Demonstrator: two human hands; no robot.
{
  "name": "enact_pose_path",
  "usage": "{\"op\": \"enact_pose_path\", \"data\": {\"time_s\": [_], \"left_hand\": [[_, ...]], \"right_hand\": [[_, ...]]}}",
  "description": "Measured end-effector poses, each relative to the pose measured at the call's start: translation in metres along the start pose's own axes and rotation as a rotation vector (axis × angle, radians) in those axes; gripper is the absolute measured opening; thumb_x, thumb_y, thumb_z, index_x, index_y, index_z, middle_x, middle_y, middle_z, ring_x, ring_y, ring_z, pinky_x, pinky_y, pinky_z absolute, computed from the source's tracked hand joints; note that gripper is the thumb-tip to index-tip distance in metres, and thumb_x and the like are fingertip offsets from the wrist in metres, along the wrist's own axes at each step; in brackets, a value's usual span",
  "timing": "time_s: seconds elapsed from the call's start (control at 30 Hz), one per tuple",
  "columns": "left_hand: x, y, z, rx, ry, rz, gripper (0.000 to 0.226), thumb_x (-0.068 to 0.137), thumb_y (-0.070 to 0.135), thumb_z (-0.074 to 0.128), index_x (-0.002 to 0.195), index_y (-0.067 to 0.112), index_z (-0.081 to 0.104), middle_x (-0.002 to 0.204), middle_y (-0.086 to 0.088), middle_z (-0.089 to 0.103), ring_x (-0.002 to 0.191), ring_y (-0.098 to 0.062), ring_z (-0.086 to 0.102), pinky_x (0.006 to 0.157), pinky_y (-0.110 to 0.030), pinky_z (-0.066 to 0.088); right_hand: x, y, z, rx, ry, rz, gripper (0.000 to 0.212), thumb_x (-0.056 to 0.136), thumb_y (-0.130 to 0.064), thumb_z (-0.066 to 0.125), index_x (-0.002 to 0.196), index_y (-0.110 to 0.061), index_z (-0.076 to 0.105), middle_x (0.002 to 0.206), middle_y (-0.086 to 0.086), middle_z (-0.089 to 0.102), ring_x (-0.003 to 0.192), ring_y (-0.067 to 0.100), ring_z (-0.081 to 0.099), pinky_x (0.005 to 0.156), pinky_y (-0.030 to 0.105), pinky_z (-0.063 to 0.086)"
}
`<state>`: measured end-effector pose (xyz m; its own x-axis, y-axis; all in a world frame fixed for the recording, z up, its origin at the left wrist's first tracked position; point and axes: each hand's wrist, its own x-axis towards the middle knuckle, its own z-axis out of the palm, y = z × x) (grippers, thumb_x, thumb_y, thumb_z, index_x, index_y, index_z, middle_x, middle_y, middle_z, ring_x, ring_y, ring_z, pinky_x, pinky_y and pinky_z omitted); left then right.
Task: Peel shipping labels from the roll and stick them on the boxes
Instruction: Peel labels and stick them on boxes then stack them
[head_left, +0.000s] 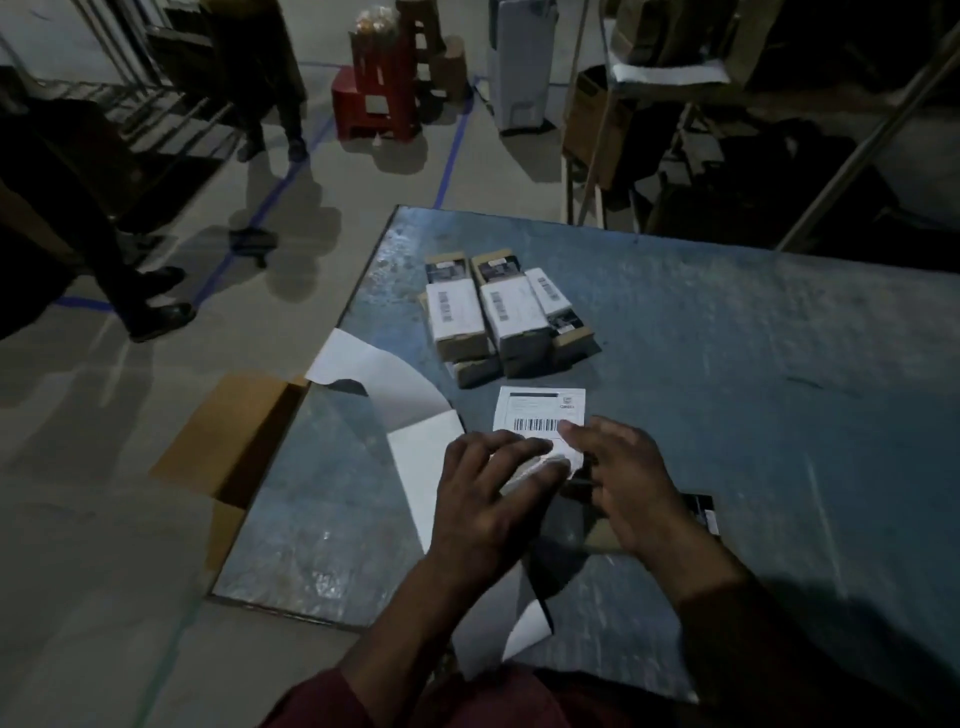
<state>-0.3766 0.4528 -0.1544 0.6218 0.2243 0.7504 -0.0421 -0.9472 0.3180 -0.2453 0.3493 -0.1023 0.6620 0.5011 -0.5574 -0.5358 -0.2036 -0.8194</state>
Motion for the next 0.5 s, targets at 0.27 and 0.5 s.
{"op": "enact_pose_path", "data": {"time_s": [0.27,0.5], "left_hand": [[-0.004,0.017,0.006,-0.233,-0.452,0.113,0.049,0.086,0.054,0.073,0.126,0.026,0.074,0.142,-0.005,0.062,0.130,-0.030,0.056,0.109,-0.050,0.037],[0.024,0.037,0.023,-0.802,-0.334,-1.107,0.003,0.090,0.022,0.083,0.090,0.025,0.084,0.090,0.005,0.080,0.078,-0.006,0.071,0.066,-0.022,0.051]], "right_hand": [[-0.010,0.018,-0.060,-0.008,0.197,-0.102,0.015,0.100,-0.005,0.064,0.111,-0.001,0.072,0.103,0.014,0.080,0.092,0.036,0.077,0.080,0.052,0.063],[-0.031,0.018,-0.102,-0.079,0.071,-0.110,0.018,0.100,-0.004,0.063,0.116,0.001,0.071,0.108,0.015,0.079,0.099,0.035,0.077,0.083,0.049,0.064]]}}
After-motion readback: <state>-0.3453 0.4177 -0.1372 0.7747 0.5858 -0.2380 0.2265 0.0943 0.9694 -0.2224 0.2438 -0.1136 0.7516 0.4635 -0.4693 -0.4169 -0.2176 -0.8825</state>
